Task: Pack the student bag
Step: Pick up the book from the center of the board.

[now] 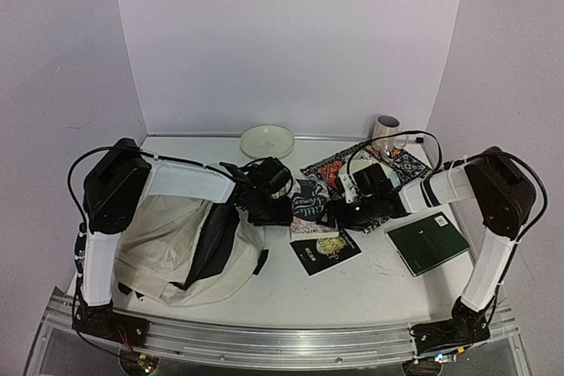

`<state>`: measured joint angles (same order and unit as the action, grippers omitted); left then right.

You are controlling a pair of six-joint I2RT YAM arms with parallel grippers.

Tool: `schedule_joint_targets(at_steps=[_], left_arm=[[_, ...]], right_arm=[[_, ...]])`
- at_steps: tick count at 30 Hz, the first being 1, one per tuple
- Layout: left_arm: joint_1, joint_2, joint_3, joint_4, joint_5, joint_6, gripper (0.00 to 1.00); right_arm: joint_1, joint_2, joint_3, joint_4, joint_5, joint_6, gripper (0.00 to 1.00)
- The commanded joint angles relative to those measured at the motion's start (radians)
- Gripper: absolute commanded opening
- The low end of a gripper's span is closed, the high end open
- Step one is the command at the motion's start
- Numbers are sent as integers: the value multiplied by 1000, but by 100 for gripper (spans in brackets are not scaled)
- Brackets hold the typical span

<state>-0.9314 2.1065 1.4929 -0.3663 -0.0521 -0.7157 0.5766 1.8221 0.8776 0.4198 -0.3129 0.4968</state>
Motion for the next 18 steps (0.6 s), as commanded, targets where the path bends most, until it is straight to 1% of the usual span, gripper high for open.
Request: schedule_joint_targets(at_steps=[1, 5, 9, 11, 18], left_arm=[[-2, 30, 41, 53, 24, -28, 52], [-2, 38, -8, 117, 92, -59, 46], [-2, 26, -84, 192, 150, -107, 32], [-2, 11, -132, 251, 176, -142, 28], [-3, -57, -316, 495, 278, -306, 18]], right_arm=[[0, 15, 11, 40, -56, 17, 73], [0, 32, 0, 80, -92, 43, 73], [1, 43, -16, 126, -131, 88, 72], [1, 54, -23, 151, -149, 107, 72], [0, 77, -52, 280, -236, 197, 71]])
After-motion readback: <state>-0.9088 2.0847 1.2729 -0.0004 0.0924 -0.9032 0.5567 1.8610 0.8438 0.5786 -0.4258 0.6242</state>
